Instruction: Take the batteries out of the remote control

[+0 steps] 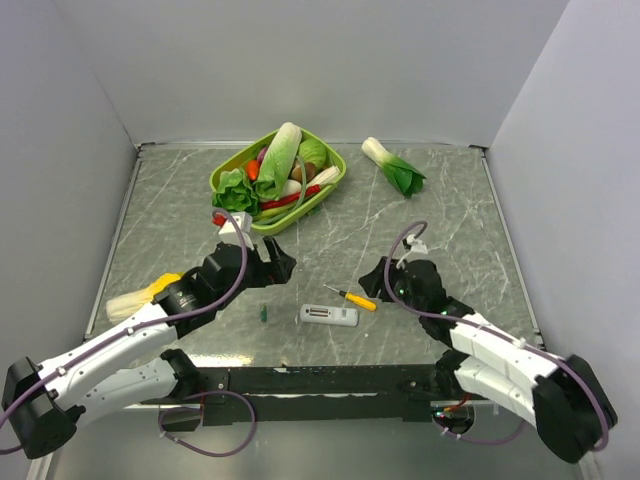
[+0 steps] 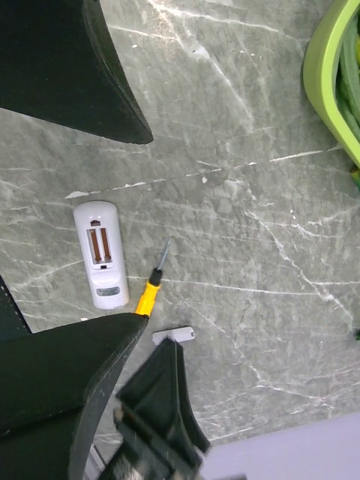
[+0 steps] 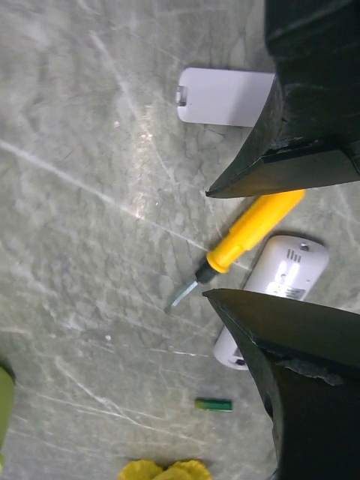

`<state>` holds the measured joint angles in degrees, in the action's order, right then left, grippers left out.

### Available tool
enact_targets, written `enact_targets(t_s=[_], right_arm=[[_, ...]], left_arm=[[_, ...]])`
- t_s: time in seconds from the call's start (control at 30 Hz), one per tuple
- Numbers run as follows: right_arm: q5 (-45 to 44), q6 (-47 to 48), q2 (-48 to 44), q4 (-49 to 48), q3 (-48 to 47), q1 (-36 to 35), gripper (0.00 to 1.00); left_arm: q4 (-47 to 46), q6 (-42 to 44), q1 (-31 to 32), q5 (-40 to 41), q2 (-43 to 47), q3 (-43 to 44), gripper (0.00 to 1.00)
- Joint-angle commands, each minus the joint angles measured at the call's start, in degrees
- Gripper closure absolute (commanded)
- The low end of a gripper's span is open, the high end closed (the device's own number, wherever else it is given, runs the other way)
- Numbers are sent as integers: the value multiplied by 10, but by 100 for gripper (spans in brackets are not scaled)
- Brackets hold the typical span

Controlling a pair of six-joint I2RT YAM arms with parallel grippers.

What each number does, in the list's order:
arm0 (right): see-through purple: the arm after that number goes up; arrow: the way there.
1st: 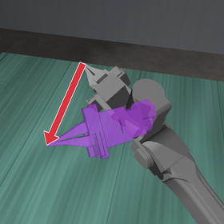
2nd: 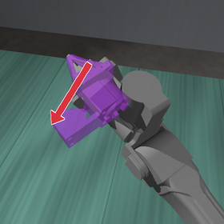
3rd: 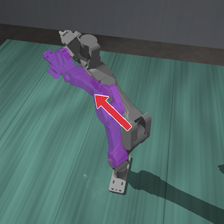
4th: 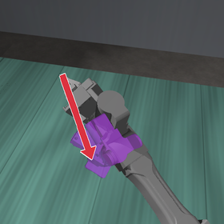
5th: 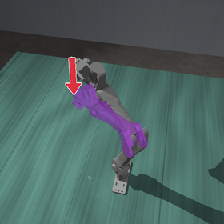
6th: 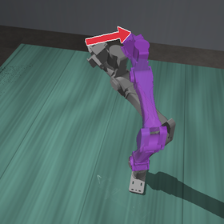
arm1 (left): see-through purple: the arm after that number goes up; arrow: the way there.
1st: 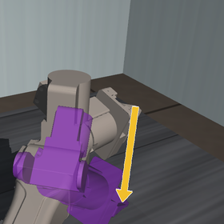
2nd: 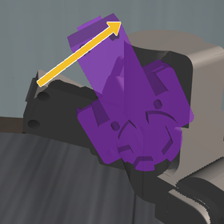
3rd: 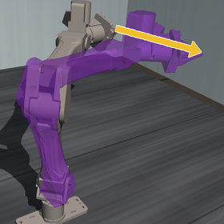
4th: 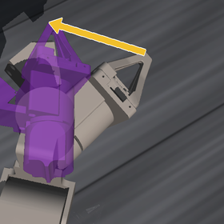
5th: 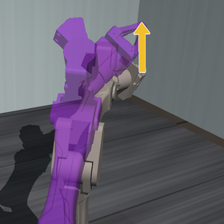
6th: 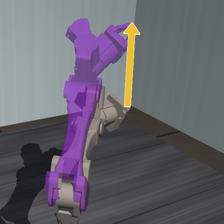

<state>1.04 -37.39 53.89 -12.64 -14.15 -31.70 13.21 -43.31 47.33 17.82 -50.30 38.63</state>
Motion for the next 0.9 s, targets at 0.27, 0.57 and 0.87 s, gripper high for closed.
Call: enact_targets(t_s=[0.27, 0.57, 0.87], right_arm=[[11, 155, -235, 315, -176, -6, 0], [68, 110, -273, 323, -168, -6, 0], [63, 106, -275, 322, -163, -6, 0]], left_arm=[[-60, 2, -1, -92, 2, 19, 1], [-162, -12, -1, -181, 16, -28, 1], [-137, -7, -1, -162, 20, -20, 1]])
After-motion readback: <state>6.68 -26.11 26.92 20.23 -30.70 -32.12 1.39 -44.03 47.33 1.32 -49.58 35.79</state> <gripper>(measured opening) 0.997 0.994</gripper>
